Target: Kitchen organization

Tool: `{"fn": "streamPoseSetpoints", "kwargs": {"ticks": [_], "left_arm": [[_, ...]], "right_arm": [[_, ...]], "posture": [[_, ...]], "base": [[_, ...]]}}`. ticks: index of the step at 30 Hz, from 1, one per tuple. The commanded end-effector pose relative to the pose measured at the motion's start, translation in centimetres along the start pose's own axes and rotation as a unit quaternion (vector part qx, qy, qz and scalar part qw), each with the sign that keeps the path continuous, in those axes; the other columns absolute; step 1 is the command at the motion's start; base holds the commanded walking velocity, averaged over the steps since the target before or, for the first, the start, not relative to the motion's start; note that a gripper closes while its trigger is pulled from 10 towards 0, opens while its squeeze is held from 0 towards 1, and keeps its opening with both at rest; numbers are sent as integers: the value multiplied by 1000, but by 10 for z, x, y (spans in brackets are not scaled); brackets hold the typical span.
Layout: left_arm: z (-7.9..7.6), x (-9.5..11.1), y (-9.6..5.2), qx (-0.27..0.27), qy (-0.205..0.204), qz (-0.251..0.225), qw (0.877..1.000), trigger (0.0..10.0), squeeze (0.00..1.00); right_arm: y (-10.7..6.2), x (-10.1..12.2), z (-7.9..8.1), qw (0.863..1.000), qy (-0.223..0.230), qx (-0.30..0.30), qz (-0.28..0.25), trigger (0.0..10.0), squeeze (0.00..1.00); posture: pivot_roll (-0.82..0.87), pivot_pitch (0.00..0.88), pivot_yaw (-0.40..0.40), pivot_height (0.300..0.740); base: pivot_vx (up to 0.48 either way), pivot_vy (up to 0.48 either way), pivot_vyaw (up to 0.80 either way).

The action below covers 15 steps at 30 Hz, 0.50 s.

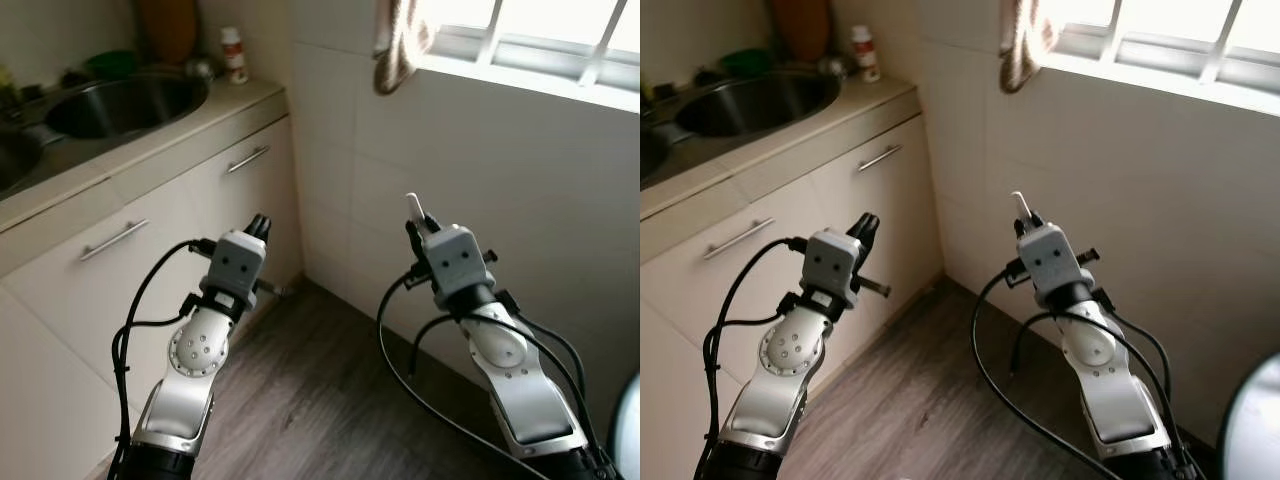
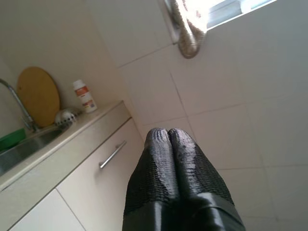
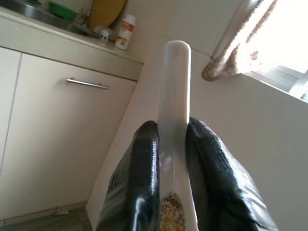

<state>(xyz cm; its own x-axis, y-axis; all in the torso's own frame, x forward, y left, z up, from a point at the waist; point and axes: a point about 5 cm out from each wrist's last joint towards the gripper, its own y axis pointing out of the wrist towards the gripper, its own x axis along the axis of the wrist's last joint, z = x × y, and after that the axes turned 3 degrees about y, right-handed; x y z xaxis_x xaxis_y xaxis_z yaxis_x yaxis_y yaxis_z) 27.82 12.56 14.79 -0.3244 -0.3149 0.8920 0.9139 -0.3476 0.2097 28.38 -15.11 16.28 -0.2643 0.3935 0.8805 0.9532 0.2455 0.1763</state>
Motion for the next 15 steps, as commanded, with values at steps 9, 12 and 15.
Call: {"fn": "streamPoseSetpoints", "kwargs": {"ticks": [9,12,15], "left_arm": [[3,4,-3,0,19,3,1000,10000,0],[3,5,-3,3,18,2,1000,10000,0],[6,5,0,12,13,2,1000,10000,0]], "right_arm": [[5,2,-3,1000,-4,-21,-7,0,0],[6,2,-4,1000,-3,-25,-6,0,0],[6,1,-8,999,5,-37,-1,3529,0]], "posture": [[57,0,-6,740],[57,0,-6,740],[57,0,-7,740]], "base": [[0,0,800],[0,0,167],[0,0,0]]}}
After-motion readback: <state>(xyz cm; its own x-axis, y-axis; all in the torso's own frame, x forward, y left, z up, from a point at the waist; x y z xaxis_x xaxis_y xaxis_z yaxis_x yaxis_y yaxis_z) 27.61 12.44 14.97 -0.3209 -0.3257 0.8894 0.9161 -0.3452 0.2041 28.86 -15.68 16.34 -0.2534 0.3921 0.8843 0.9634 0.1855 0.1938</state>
